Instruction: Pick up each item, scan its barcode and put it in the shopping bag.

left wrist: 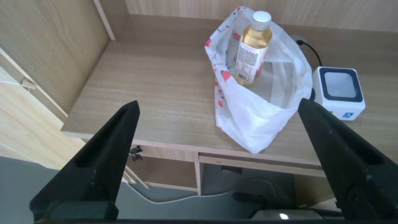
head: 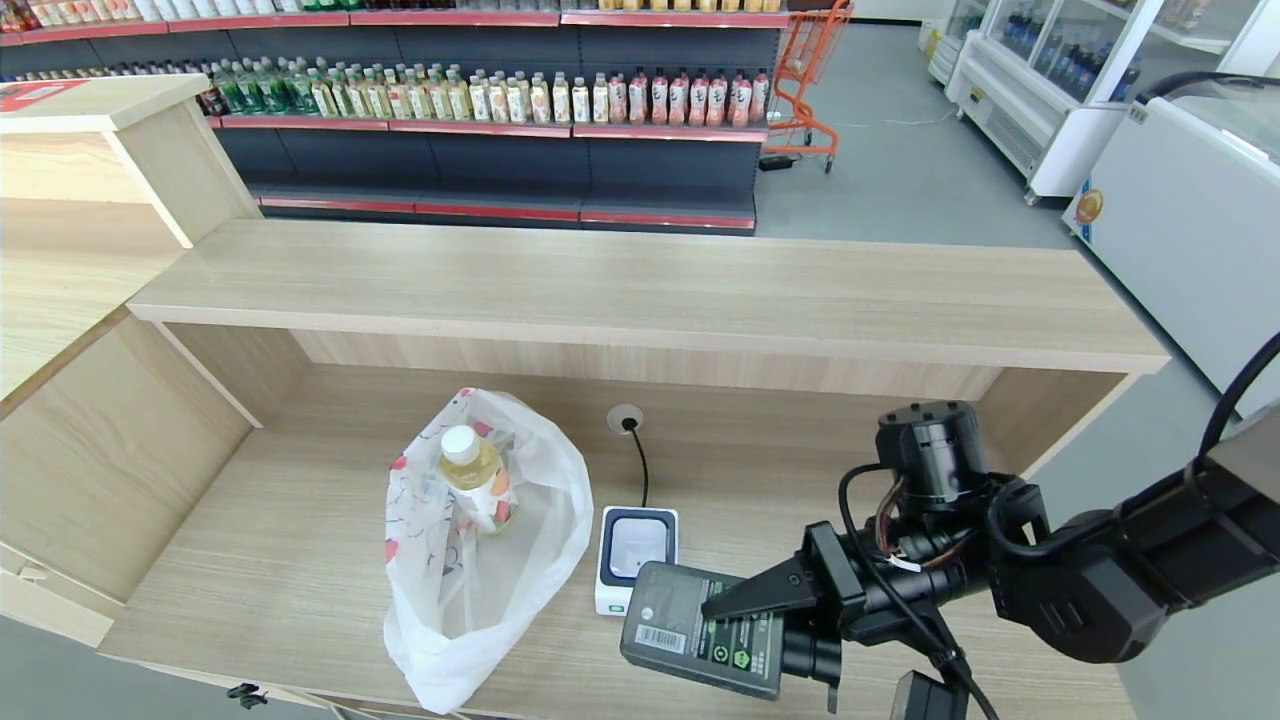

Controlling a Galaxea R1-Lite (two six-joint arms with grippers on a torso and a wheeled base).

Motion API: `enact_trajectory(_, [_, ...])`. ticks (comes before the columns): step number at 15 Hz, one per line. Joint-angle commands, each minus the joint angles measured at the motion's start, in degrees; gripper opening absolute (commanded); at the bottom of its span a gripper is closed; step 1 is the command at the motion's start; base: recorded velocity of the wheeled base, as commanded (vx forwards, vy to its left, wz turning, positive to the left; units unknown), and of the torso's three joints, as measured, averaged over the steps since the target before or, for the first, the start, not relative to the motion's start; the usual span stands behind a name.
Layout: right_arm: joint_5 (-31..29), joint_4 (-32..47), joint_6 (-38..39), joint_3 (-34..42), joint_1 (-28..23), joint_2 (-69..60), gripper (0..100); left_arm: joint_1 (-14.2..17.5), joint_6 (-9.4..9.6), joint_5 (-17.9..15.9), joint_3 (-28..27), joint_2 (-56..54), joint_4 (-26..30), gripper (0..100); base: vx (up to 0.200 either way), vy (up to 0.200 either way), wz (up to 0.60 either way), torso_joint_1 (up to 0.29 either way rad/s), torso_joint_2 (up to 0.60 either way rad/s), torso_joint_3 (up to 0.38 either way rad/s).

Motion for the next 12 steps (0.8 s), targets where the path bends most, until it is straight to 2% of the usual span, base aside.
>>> enact_trajectory(1, [-0.59,0.7,9.05,0.29,1.39,-6.99,0,0.0,-0.01,0.02,0.01,-0.02,-0.01,100,0.0,0.0,0.0,0.0,0.0,0.0])
enact_trajectory(4, [-1.91,4.57,19.78,3.37,-2.04,-17.0,0,0.0,-0.01,0.02,0.01,-0.02,-0.01,100,0.0,0.0,0.0,0.0,0.0,0.0])
enact_trajectory(5, [-1.56,16.7,28.3,3.54,-3.45,-20.87,0,0.0,-0.01,0.02,0.01,-0.02,-0.01,100,0.0,0.0,0.0,0.0,0.0,0.0])
enact_trajectory(6, [-1.74,22.5,30.85,0.38,-8.02,-22.89,0,0.0,-0.01,0.02,0.01,-0.02,-0.01,100,0.0,0.0,0.0,0.0,0.0,0.0])
enact_trajectory(7, [-1.65,26.63,35.51,-0.5,-10.13,-24.74,0,0.0,-0.01,0.02,0.01,-0.02,-0.01,100,0.0,0.0,0.0,0.0,0.0,0.0])
enact_trajectory(8, [-1.65,29.53,44.91,-0.15,-12.15,-28.61,0,0.0,-0.01,0.02,0.01,-0.02,-0.01,100,0.0,0.0,0.0,0.0,0.0,0.0])
enact_trajectory(11, [-2.17,29.88,84.2,6.09,-22.87,-38.27,0,0.0,-0.01,0.02,0.01,-0.02,-0.01,100,0.0,0.0,0.0,0.0,0.0,0.0])
enact_trajectory(12, [-4.11,29.88,94.84,6.8,-25.33,-38.71,0,0.0,-0.01,0.02,0.01,-0.02,-0.01,100,0.0,0.0,0.0,0.0,0.0,0.0])
